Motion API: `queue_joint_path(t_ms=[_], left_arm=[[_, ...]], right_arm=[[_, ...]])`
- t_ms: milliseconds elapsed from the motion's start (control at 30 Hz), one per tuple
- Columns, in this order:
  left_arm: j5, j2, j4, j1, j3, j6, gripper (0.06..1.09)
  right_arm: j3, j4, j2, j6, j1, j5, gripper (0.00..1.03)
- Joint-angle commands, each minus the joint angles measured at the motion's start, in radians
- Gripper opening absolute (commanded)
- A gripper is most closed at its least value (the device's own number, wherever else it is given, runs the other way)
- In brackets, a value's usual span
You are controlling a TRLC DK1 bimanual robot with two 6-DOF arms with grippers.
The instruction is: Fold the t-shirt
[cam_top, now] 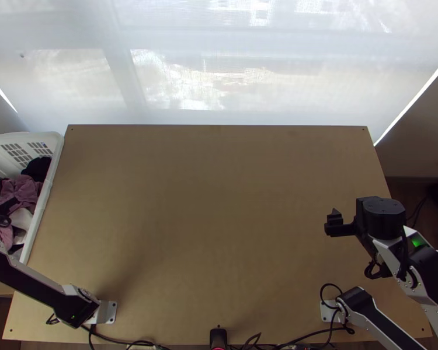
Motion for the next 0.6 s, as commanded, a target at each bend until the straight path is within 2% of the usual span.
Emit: queue_joint_path(t_ms=[0,133,567], left_arm=[[0.043,-0.179,-0.052,-0.044,0.027,-0.010,0.09],[0.144,-0.272,-0.099,-0.072,0.082,-0.021,0.09],[0.168,-0.413,-0.203,-0.135,0.239,-0.017,0.09]], right_arm=[[-0.004,0.003,0.004,-0.001,-0.001,0.000,0.98],[-0.004,-0.003,0.003,-0.001,-0.001,-0.001,0.98],[-0.005,-0.023,-0.025,0.002,-0.002,-0.001,0.98]])
